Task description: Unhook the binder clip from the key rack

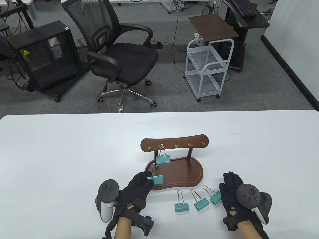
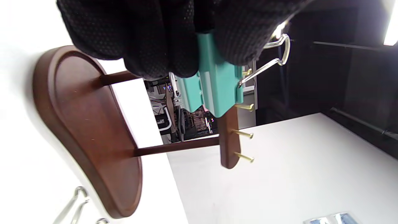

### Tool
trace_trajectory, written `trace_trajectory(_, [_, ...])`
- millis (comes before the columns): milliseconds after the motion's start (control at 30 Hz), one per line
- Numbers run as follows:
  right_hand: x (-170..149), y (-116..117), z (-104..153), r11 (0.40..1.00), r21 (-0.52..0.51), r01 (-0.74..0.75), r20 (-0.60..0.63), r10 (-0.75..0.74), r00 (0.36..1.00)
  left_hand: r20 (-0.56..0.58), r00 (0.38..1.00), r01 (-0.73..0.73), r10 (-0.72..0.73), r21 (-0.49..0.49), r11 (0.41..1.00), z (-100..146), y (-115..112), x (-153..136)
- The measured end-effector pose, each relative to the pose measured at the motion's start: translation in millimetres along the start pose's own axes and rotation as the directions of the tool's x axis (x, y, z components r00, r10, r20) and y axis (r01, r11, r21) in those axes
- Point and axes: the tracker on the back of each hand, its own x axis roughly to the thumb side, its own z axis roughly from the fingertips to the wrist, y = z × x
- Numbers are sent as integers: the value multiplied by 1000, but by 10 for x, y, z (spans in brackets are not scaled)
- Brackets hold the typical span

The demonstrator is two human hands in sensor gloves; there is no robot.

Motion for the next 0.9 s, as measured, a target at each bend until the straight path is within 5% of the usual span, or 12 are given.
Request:
trace_trajectory(200, [6, 17, -3, 1000, 9, -1, -3, 1, 1000, -40, 954, 295, -296, -29, 955, 47, 68, 32])
trace_trajectory(333, [21, 30, -2, 1000, 14, -3, 0, 3, 1000, -85, 935, 341, -345, -49, 939, 63, 116, 5])
trace_trajectory(467, [22, 34, -3, 1000, 16, -1, 0, 1, 1000, -179, 854, 484, -489, -73, 872, 87, 176, -38])
trace_trajectory(900, [14, 30, -2, 1000, 17, 1, -4, -1, 1000, -309, 697, 620, -648, -195, 760, 35, 105, -192])
